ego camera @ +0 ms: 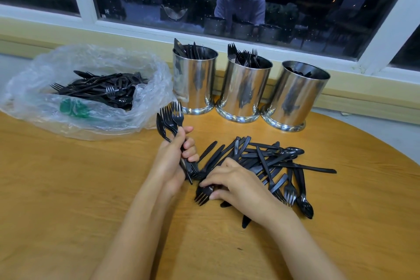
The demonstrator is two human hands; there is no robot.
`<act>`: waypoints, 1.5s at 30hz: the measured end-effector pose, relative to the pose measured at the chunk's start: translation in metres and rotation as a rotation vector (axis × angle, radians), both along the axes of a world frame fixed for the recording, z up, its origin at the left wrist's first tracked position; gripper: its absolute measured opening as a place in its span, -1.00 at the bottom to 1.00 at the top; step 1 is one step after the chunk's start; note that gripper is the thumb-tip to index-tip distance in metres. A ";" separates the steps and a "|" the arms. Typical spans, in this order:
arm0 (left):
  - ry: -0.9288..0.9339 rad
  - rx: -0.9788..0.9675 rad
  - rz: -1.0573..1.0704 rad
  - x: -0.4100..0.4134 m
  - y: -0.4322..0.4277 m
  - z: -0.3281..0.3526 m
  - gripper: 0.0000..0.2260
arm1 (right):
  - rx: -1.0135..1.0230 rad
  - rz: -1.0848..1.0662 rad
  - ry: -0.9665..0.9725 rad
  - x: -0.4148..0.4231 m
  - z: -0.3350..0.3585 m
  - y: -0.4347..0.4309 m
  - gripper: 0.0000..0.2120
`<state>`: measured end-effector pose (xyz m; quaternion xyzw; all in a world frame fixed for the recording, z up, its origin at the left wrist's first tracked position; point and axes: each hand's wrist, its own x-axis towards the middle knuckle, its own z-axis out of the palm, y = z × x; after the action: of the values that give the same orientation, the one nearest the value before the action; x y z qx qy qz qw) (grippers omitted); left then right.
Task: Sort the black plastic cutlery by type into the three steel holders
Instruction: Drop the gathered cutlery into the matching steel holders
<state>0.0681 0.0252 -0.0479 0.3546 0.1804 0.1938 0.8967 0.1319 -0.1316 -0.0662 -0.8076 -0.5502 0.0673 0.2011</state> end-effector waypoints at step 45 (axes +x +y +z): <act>0.030 0.593 -0.164 -0.007 -0.014 0.011 -0.86 | 0.613 -0.243 0.392 0.034 0.068 0.040 -0.82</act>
<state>0.0607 0.0108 -0.0367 0.6170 0.0999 0.1599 0.7641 0.1655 -0.0919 0.0020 -0.7411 -0.3964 0.0284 0.5411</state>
